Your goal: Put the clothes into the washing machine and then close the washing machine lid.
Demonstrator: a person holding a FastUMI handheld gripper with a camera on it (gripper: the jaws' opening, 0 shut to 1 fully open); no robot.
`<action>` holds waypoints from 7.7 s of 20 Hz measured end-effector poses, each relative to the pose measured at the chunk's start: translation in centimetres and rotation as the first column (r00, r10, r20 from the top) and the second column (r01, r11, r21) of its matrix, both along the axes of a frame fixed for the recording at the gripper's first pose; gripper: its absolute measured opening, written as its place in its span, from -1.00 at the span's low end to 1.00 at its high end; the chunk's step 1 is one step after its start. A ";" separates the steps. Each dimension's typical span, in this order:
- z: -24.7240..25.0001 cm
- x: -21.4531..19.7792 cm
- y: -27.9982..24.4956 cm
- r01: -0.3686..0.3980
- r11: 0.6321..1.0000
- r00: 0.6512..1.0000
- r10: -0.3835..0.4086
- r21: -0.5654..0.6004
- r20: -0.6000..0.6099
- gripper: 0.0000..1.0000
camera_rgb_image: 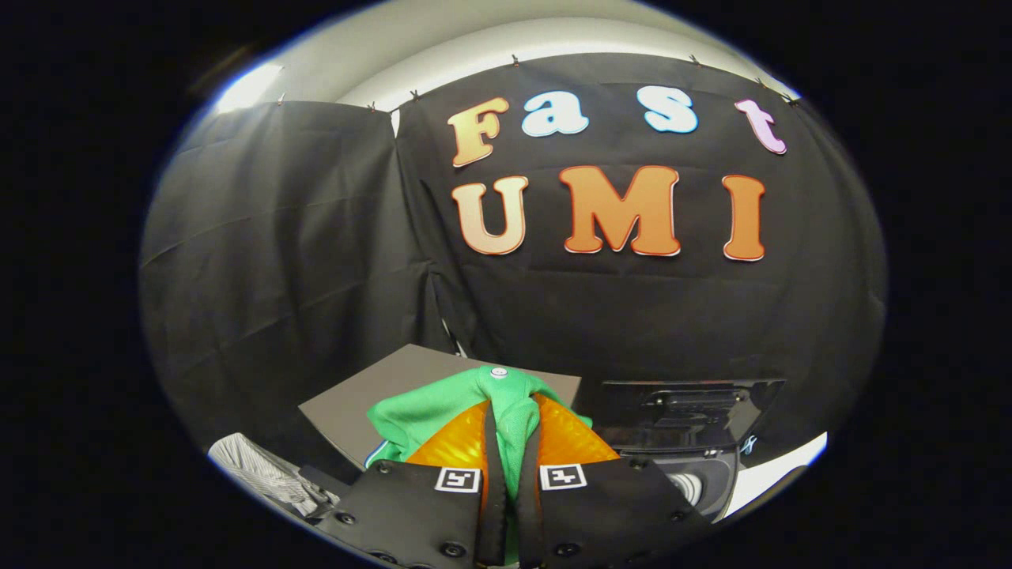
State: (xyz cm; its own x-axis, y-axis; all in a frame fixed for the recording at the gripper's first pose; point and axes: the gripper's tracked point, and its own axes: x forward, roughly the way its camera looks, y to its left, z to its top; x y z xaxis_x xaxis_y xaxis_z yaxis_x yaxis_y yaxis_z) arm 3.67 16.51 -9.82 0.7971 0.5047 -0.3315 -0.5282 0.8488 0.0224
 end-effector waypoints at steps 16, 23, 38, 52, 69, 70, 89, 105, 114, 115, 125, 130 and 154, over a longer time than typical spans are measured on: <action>0.3 6.9 -20.7 0.222 0.975 0.975 -0.222 -0.014 -0.011 -0.72; -4.2 7.6 -24.9 0.230 0.971 0.969 -0.235 -0.072 -0.073 -0.72; -16.9 8.6 -25.1 0.246 0.953 0.925 -0.286 -0.179 -0.251 -0.72; -30.7 9.2 -23.7 0.315 0.904 0.823 -0.411 -0.288 -0.392 -0.71; -42.9 9.3 -25.7 0.426 0.812 0.635 -0.582 -0.398 -0.508 -0.56; -43.1 9.2 -25.8 0.426 0.810 0.631 -0.585 -0.402 -0.510 -0.53; -33.6 9.4 -27.4 0.433 0.785 0.710 -0.599 -0.442 -0.369 0.99; -17.0 14.4 -24.6 0.478 0.826 0.803 -0.549 -0.298 -0.231 0.99; -10.8 20.2 -21.7 0.469 0.849 0.857 -0.504 -0.242 -0.110 0.98; -10.6 21.1 -21.3 0.468 0.850 0.860 -0.501 -0.242 -0.097 0.99; -13.8 28.5 -18.8 0.417 0.884 0.891 -0.444 -0.211 -0.097 0.99; -15.0 28.9 -18.2 0.418 0.885 0.887 -0.446 -0.203 -0.119 0.92; -15.7 18.6 -19.6 0.411 0.897 0.894 -0.432 -0.165 -0.118 0.97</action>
